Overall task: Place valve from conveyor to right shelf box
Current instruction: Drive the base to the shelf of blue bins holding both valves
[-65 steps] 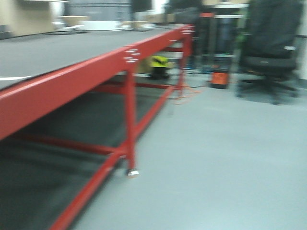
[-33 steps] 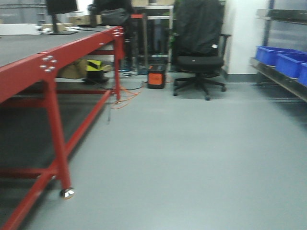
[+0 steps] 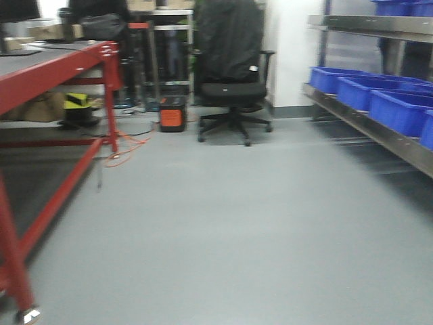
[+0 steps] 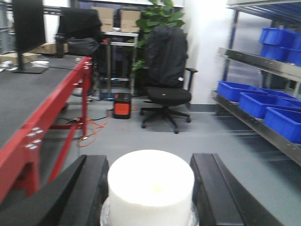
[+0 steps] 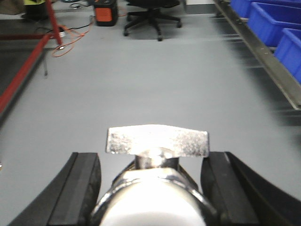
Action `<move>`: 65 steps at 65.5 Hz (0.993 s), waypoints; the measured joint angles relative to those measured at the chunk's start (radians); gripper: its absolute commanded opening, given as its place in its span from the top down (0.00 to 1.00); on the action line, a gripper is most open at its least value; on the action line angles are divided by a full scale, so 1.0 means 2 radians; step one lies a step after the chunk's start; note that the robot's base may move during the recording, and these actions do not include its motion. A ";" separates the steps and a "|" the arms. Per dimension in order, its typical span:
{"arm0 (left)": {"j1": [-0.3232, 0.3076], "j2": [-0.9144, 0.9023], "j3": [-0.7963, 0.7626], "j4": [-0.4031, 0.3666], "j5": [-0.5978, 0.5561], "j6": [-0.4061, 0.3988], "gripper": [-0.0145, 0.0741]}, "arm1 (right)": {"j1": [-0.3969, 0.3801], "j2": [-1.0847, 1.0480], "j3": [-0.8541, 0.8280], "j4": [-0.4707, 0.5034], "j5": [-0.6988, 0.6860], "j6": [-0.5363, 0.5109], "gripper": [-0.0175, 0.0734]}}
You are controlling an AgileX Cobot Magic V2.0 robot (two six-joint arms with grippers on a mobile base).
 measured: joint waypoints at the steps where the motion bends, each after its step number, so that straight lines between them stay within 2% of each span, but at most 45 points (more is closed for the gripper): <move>1: 0.000 0.000 0.000 0.000 0.000 0.000 0.96 | 0.000 0.000 0.000 0.000 0.000 0.000 0.99; 65: 0.000 0.000 0.000 0.001 0.000 0.000 0.96 | 0.000 0.000 0.000 0.000 0.000 0.000 0.99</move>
